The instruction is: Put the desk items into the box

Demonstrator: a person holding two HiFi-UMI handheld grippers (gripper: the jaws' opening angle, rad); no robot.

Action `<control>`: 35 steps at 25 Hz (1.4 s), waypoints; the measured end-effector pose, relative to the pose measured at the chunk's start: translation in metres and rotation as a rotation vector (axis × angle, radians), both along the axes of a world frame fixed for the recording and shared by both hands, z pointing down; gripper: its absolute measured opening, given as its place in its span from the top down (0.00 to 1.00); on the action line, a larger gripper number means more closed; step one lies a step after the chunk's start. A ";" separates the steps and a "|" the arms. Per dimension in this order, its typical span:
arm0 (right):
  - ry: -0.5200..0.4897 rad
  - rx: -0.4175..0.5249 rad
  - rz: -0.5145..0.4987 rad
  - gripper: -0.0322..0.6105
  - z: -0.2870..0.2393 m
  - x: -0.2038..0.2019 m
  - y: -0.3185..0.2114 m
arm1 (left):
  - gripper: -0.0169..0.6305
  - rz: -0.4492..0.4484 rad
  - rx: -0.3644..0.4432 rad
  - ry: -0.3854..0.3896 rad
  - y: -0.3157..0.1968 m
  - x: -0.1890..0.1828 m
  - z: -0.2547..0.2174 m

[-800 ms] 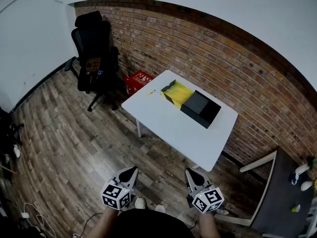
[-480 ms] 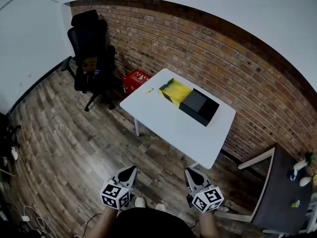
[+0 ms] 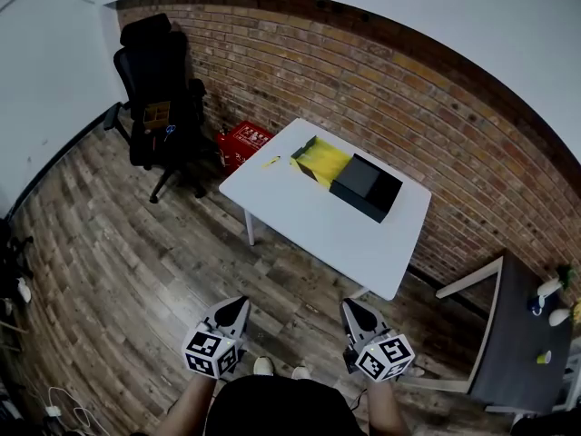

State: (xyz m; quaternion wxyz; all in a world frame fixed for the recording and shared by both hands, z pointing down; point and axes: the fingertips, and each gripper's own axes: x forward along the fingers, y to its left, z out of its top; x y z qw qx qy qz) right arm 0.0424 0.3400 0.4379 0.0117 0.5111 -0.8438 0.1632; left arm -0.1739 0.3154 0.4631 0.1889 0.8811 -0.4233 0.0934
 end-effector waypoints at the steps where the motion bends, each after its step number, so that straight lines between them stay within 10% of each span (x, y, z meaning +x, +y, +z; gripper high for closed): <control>1: 0.002 0.001 0.000 0.91 0.000 -0.003 -0.001 | 0.95 0.002 -0.001 -0.001 -0.001 -0.004 0.001; 21: 0.013 -0.021 -0.011 0.91 0.014 -0.029 -0.023 | 0.95 -0.011 -0.020 -0.013 -0.017 -0.036 0.019; 35: -0.011 -0.026 -0.096 0.91 0.020 0.000 -0.140 | 0.95 -0.086 -0.032 -0.038 -0.110 -0.002 0.022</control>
